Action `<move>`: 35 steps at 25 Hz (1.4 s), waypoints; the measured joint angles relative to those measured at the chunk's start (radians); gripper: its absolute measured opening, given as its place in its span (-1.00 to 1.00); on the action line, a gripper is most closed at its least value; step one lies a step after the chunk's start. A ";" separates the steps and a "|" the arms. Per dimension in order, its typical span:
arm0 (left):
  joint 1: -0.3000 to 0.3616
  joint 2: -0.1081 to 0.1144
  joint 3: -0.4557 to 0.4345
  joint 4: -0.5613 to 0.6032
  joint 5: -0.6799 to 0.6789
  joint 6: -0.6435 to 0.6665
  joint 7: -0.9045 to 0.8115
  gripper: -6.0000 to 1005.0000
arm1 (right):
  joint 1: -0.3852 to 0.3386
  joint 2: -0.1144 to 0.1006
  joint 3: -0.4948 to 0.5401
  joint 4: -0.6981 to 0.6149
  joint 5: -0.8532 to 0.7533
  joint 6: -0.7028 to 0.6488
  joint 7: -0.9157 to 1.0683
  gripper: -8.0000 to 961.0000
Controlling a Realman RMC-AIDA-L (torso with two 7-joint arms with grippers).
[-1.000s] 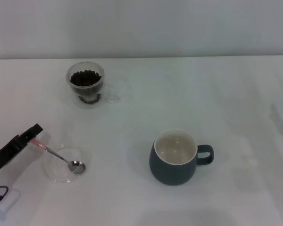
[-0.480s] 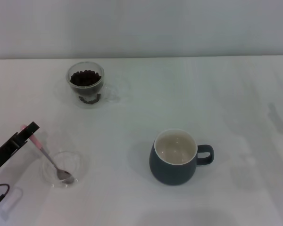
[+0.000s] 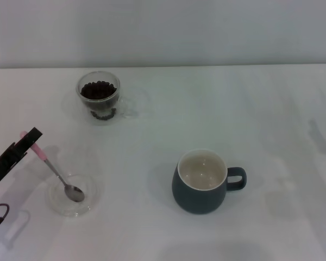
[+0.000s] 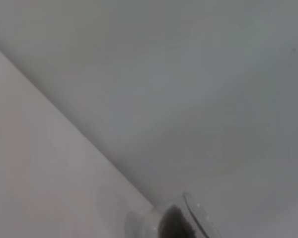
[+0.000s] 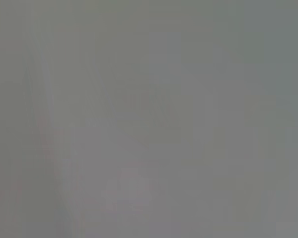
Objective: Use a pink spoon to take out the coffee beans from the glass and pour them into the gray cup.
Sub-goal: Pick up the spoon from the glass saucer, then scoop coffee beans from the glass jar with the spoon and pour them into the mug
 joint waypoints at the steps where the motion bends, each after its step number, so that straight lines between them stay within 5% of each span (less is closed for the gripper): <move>1: -0.001 0.000 0.000 0.000 0.000 0.004 0.000 -0.73 | 0.000 0.000 0.000 0.000 0.000 0.005 0.000 0.81; 7: -0.004 0.001 -0.025 0.002 -0.002 0.050 0.003 -0.73 | 0.001 0.000 -0.001 0.000 0.000 0.024 0.000 0.81; 15: 0.001 0.025 -0.188 0.082 -0.003 0.145 0.156 -0.73 | 0.001 0.000 0.000 -0.001 -0.002 0.025 0.000 0.81; 23: -0.080 0.034 -0.314 0.093 -0.009 0.128 0.328 -0.73 | 0.002 0.000 -0.004 -0.014 -0.006 0.021 0.000 0.81; 35: -0.299 0.040 -0.324 0.088 -0.010 -0.249 0.308 -0.73 | 0.034 -0.002 -0.006 0.025 -0.007 0.022 -0.023 0.81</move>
